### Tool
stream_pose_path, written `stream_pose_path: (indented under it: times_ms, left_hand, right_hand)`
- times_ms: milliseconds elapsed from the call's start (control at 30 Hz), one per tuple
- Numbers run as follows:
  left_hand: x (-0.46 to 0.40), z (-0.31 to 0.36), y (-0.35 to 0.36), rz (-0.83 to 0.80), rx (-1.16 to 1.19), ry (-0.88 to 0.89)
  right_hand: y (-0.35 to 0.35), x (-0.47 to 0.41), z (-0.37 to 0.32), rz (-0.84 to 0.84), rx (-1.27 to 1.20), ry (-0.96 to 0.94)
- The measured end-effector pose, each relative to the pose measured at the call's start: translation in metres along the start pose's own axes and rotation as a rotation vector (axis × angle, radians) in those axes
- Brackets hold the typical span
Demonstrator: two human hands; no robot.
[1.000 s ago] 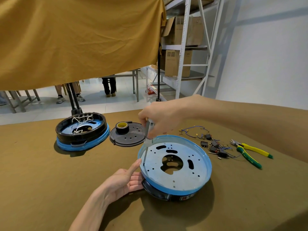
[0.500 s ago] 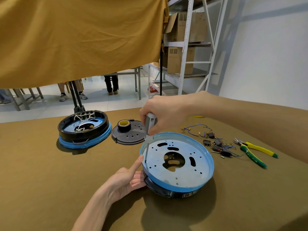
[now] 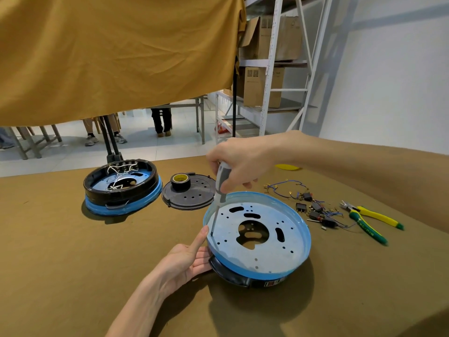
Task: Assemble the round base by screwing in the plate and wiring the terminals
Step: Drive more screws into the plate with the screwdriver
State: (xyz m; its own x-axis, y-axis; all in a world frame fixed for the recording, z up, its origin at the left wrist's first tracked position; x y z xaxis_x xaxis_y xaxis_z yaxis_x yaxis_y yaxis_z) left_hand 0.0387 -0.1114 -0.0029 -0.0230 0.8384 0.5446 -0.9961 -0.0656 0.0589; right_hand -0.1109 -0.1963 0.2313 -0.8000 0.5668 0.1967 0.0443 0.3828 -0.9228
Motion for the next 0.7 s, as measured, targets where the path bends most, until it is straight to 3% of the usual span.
stream_pose_path:
  times_ms: [267,367,533,700]
  left_hand:
    - [0.001,0.0,0.001,0.004,0.002,0.009]
    - [0.001,0.0,0.001,0.003,0.007,0.012]
    - [0.0,0.0,0.001,-0.003,0.002,0.009]
    - [-0.002,0.0,0.0,0.002,0.009,-0.004]
  right_hand:
    - [0.01,-0.008,-0.001,0.11,0.031,0.051]
    - [0.005,-0.007,0.002,0.081,0.056,0.071]
    - [0.009,0.0,0.005,0.068,-0.036,-0.022]
    - [0.018,-0.007,0.002,0.18,0.091,0.04]
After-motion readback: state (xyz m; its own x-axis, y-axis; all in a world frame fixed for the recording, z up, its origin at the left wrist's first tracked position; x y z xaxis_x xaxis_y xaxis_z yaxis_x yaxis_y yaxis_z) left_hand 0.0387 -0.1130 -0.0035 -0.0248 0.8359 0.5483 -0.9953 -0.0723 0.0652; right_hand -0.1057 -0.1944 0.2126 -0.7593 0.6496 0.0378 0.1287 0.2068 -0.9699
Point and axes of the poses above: each hand's wrist, its own x-axis away from the middle knuckle, its own y-axis out of the palm, z = x × y, the point moved 1 cm from there along -x, towards the middle knuckle, and after that the axes turned 13 degrees about -x, right-handed, at the moved point
